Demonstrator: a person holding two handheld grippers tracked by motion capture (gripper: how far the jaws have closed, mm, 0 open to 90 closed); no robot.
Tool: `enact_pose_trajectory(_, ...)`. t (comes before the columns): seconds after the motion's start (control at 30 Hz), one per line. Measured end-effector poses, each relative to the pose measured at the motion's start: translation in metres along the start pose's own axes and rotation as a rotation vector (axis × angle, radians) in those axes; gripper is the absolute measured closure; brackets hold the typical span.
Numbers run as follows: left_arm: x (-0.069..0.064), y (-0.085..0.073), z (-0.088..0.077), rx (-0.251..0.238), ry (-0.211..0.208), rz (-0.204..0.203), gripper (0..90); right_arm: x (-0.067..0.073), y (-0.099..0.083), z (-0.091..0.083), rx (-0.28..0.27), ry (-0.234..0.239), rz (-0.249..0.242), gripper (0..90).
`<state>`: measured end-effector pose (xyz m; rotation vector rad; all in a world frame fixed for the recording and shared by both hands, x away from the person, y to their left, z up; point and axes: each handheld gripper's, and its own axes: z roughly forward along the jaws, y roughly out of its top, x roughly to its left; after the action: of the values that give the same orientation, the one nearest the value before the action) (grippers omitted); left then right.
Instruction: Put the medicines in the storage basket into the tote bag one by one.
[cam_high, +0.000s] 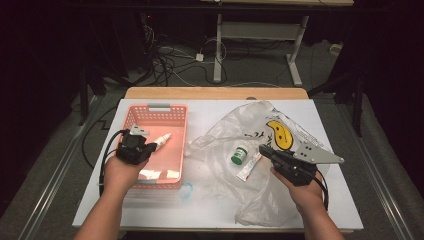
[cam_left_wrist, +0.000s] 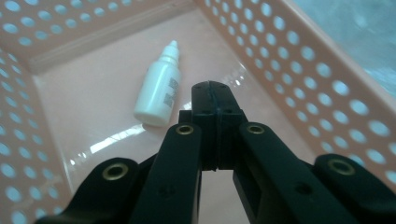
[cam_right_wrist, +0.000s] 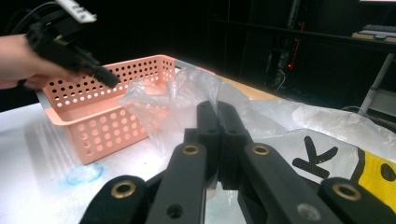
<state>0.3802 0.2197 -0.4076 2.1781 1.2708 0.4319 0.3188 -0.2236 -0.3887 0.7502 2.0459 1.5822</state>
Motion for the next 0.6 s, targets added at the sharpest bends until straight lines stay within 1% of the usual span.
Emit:
enact_pose_trajectory(0.03, 0.004, 0.005, 0.006, 0.019, 0.001, 0.009, 82.6, 0.000, 0.000, 0.000, 0.000, 0.000, -0.002, 90.0)
enact_pose_trajectory(0.07, 0.011, 0.009, 0.014, 0.040, -0.007, -0.008, 77.0, 0.000, 0.000, 0.000, -0.001, 0.000, -0.003, 90.0)
enact_pose_trajectory(0.1, 0.019, 0.012, 0.022, 0.054, -0.029, -0.052, 68.2, 0.000, 0.000, 0.000, 0.000, 0.001, 0.001, 90.0)
enact_pose_trajectory(0.13, 0.026, 0.015, 0.030, 0.071, -0.013, -0.064, 57.8, 0.000, 0.000, 0.000, -0.001, 0.001, 0.002, 90.0)
enact_pose_trajectory(0.17, 0.032, 0.018, 0.039, 0.098, 0.020, -0.069, 51.4, 0.000, 0.000, 0.000, -0.002, 0.001, 0.003, 90.0)
enact_pose_trajectory(0.23, 0.045, 0.020, 0.053, 0.132, 0.016, -0.097, 45.6, 0.000, 0.000, 0.000, 0.000, 0.002, 0.000, 90.0)
enact_pose_trajectory(0.27, 0.049, 0.021, 0.059, 0.156, 0.034, -0.103, 43.2, 0.000, -0.001, 0.000, 0.003, 0.003, 0.000, 90.0)
enact_pose_trajectory(0.3, 0.052, 0.021, 0.064, 0.177, 0.046, -0.117, 43.1, 0.000, -0.001, 0.000, 0.003, 0.002, 0.006, 90.0)
enact_pose_trajectory(0.33, 0.056, 0.022, 0.069, 0.186, 0.035, -0.130, 41.7, -0.001, -0.001, 0.000, 0.002, 0.003, 0.006, 90.0)
enact_pose_trajectory(0.37, 0.057, 0.023, 0.072, 0.200, 0.040, -0.130, 41.7, -0.001, -0.001, 0.000, 0.002, 0.004, 0.006, 90.0)
enact_pose_trajectory(0.4, 0.056, 0.025, 0.074, 0.206, 0.053, -0.118, 42.1, -0.001, -0.001, 0.000, 0.001, 0.003, 0.007, 90.0)
enact_pose_trajectory(0.43, 0.054, 0.027, 0.077, 0.207, 0.052, -0.105, 44.1, -0.002, -0.001, -0.001, 0.001, 0.004, 0.006, 90.0)
enact_pose_trajectory(0.5, 0.051, 0.030, 0.082, 0.241, 0.068, -0.079, 45.0, -0.003, -0.001, -0.001, 0.000, 0.003, 0.005, 90.0)
enact_pose_trajectory(0.53, 0.049, 0.031, 0.084, 0.254, 0.067, -0.078, 45.3, -0.003, -0.001, -0.001, -0.001, 0.002, 0.009, 90.0)
enact_pose_trajectory(0.6, 0.048, 0.030, 0.087, 0.277, 0.062, -0.076, 50.2, -0.003, -0.001, -0.002, -0.002, 0.001, 0.008, 90.0)
